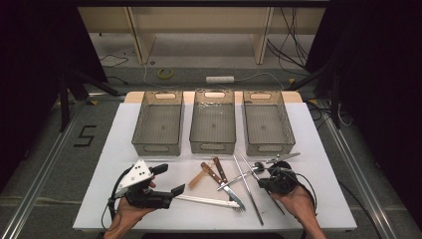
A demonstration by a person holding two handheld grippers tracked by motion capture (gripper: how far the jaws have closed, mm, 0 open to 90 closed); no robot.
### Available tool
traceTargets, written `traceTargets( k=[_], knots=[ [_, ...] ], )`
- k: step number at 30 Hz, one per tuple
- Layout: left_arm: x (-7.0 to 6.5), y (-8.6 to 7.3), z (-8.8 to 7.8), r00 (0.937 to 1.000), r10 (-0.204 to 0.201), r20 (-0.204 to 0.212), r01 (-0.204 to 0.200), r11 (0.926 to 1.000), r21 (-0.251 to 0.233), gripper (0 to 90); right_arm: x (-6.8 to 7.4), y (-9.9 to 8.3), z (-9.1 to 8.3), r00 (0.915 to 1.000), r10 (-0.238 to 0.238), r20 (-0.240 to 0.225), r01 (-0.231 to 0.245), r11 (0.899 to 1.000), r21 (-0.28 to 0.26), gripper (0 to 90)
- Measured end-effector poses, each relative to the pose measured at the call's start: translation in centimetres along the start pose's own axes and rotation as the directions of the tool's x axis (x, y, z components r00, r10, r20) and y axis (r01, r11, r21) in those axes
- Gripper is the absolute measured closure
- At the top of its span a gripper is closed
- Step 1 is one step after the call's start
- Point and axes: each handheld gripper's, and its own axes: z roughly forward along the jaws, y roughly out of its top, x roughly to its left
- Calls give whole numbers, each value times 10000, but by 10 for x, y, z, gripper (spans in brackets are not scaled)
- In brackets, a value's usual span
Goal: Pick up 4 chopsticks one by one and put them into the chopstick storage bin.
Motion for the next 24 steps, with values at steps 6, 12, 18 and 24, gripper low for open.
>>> traceTargets(
  k=[6,12,18,24],
  knots=[
    [-2,1,6,9998,144,142,-149,9994,309,119,15,5,-8,9942,-1072,-69,1072,9942,-39,860],
    [-3,6,18,9987,211,460,-243,9973,693,119,28,10,-10,9775,-2086,-308,2088,9779,40,861],
    [-4,11,29,9965,431,709,-509,9923,1128,124,43,16,-11,9522,-2998,-578,3009,9536,111,861],
    [-6,18,42,9921,856,919,-985,9842,1471,132,59,22,-9,9213,-3803,-806,3832,9233,239,861]
  ],
)
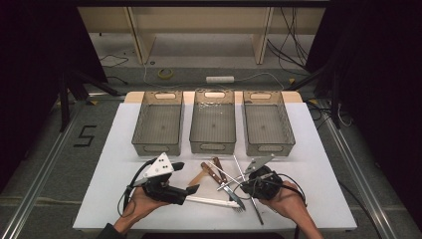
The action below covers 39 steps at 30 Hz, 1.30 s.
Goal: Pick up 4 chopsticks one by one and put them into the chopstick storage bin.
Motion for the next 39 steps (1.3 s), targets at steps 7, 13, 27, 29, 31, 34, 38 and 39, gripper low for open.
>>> traceTargets(
  k=[7,13,27,29,31,34,38,39],
  knots=[
    [-5,7,15,9973,671,283,-688,9955,649,150,10,10,2,9970,-743,-219,747,9970,189,861],
    [-14,11,28,9888,1384,562,-1447,9809,1299,159,17,15,3,9916,-1249,-349,1262,9913,375,861],
    [-22,9,45,9680,2323,951,-2487,9388,2382,282,34,25,6,9660,-2435,-866,2480,9677,454,862],
    [-23,8,46,9639,2455,1033,-2642,9305,2539,322,36,26,6,9623,-2556,-928,2609,9640,506,861],
    [-25,7,47,9606,2540,1130,-2754,9247,2630,335,37,26,6,9598,-2635,-971,2691,9618,498,861],
    [-27,7,48,9554,2713,1164,-2936,9143,2789,376,38,27,5,9561,-2730,-1069,2794,9589,502,861],
    [-28,6,50,9490,2894,1252,-3140,9037,2911,443,40,28,5,9503,-2887,-1167,2962,9537,519,861],
    [-28,6,50,9470,2932,1309,-3197,8996,2975,443,40,28,5,9492,-2917,-1179,2993,9528,516,862]
  ],
)
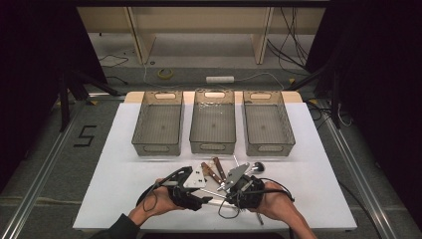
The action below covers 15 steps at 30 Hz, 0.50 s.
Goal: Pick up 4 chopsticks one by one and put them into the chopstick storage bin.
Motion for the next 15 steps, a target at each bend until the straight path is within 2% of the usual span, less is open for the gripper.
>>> traceTargets(
  k=[1,10,15],
  knots=[
    [0,0,0,10000,34,12,-34,10000,43,470,0,0,1,9999,-140,-33,140,9999,-11,861],
    [-3,0,3,9991,388,192,-392,9989,244,571,2,1,1,9994,-323,-142,323,9995,-23,862],
    [-7,0,5,9966,743,363,-760,9960,469,621,3,2,1,9989,-405,-230,406,9992,28,862]
  ],
)
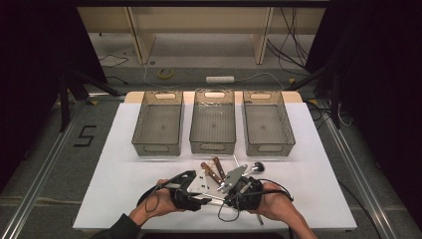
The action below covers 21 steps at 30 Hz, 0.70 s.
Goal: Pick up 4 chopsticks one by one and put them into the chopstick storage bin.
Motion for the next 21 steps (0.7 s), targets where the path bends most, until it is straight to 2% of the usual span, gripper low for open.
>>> traceTargets(
  k=[3,8,15,19,21],
  knots=[
    [0,0,0,9999,91,68,-91,10000,22,674,1,0,1,9999,-113,-82,114,9999,32,862],
    [-1,0,-1,9993,279,241,-281,9996,66,712,1,0,2,9994,-321,-101,321,9995,-28,861],
    [-2,-1,-2,9939,640,903,-666,9974,263,795,-1,-2,1,9970,-680,-366,678,9977,-89,831],
    [-6,-1,-1,9882,741,1340,-782,9966,260,845,-3,-4,0,9984,-507,-260,501,9985,-206,780],
    [-5,-1,-1,9890,763,1266,-817,9959,380,852,-6,-5,-2,9995,-248,-214,243,9994,-245,752]
  ],
)
